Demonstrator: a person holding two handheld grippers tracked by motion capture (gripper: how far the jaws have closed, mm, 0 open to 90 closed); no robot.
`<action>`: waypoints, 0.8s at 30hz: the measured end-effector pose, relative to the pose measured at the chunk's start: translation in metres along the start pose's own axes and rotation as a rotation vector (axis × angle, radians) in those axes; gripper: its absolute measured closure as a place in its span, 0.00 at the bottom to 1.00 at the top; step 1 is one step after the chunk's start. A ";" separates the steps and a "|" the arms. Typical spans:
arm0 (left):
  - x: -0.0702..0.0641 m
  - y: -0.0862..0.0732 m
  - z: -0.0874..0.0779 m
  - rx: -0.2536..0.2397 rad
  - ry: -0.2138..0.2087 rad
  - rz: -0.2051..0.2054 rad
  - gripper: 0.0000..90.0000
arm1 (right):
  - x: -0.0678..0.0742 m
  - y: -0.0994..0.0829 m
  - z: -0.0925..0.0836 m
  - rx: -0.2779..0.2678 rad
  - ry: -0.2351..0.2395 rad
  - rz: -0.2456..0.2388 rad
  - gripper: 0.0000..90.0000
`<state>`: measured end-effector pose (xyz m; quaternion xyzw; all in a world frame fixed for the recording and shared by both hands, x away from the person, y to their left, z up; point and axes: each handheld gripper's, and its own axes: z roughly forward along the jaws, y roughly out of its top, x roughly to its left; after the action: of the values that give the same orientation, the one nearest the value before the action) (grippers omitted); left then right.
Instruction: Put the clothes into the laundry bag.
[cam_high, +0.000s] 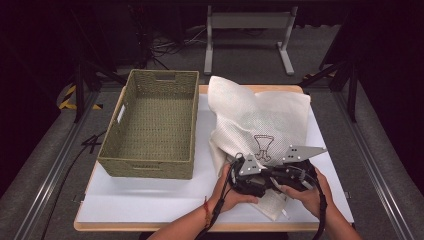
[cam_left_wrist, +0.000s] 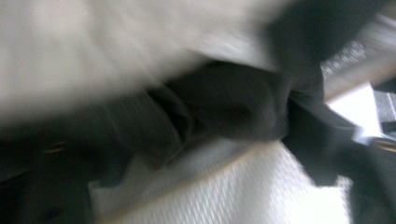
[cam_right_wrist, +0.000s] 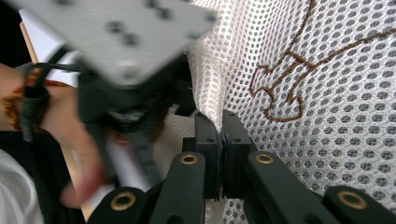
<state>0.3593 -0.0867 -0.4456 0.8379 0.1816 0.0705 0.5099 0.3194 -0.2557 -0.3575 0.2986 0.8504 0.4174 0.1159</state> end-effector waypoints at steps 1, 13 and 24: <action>0.000 0.002 0.003 0.003 0.010 0.000 0.43 | -0.001 0.000 0.000 0.000 -0.004 0.005 0.98; 0.007 0.006 -0.002 0.001 0.155 0.124 0.91 | -0.005 -0.002 -0.005 -0.014 0.007 0.031 0.98; 0.035 0.016 0.000 -0.071 0.355 0.168 0.93 | -0.006 -0.002 -0.006 -0.037 0.035 0.104 0.98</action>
<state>0.3956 -0.0798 -0.4340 0.8060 0.1957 0.2657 0.4915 0.3207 -0.2638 -0.3555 0.3329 0.8278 0.4436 0.0846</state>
